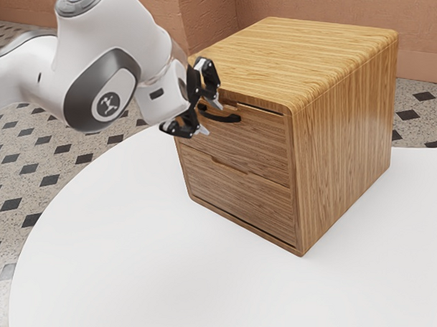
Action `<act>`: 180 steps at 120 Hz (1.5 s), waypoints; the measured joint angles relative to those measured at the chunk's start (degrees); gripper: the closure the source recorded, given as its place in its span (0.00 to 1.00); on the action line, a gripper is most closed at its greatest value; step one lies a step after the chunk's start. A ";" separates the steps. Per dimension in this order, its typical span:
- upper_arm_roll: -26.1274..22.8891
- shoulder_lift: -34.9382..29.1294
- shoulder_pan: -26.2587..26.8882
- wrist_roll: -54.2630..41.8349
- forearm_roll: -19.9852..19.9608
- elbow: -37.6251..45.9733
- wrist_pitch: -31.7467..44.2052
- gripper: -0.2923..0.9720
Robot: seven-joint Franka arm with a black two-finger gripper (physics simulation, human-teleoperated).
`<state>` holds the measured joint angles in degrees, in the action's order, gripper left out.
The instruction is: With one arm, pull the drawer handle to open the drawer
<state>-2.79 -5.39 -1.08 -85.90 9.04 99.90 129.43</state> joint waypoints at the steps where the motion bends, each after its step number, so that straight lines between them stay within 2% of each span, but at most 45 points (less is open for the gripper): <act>1: 0.00 0.02 -0.01 0.04 0.00 0.02 0.03 0.55; 51: 0.48 1.15 -0.27 2.00 0.01 1.63 1.09 0.56; 78: 0.35 0.24 -0.58 2.87 -0.02 2.94 2.61 0.74; 90: 0.31 -2.00 -0.73 3.33 -0.08 5.27 3.02 0.81; 121: -0.10 -9.37 -0.84 4.53 -0.33 12.98 3.65 0.87; 180: 0.42 -18.67 -0.88 6.66 -0.13 21.26 3.78 0.85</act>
<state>-2.36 -24.06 -1.96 -79.25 8.91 121.16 133.22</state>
